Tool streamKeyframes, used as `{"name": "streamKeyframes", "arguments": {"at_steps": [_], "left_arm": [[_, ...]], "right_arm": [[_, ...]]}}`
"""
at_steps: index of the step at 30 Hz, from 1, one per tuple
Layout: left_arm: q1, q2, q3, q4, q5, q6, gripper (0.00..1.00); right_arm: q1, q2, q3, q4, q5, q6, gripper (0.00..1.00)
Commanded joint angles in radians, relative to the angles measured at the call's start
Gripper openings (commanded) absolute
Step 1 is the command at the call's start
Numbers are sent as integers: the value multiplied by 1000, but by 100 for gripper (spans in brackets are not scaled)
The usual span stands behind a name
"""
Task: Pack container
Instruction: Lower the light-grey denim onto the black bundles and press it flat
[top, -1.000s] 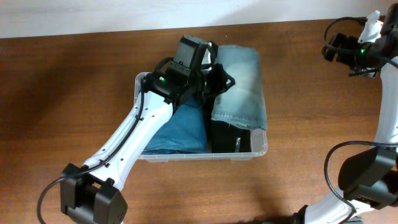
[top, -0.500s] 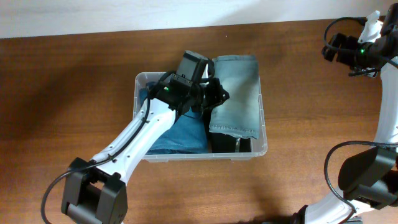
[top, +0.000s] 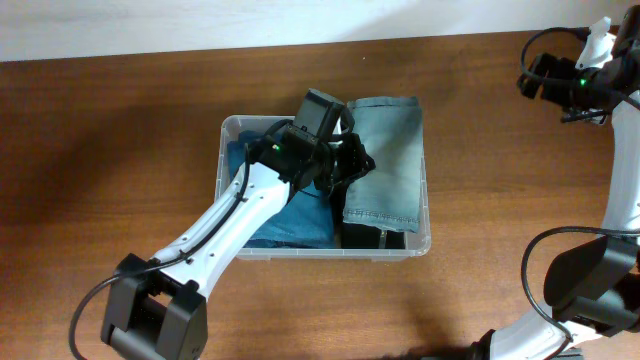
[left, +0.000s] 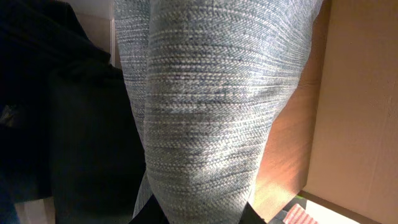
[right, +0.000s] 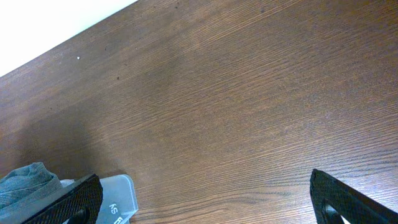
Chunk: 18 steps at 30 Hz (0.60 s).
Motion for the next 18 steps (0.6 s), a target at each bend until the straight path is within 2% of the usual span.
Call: {"name": "streamKeyframes", "arguments": {"at_steps": [1, 9, 18], "left_arm": [[-22, -29, -8, -5, 100, -40, 0], [-16, -96, -8, -11, 85, -40, 1], [-16, -96, -9, -131, 21, -40, 1]], "right_arm": [[-3, -2, 17, 1, -2, -8, 98], [-3, -2, 17, 1, -2, -8, 98], [-3, -2, 17, 1, -2, -8, 99]]}}
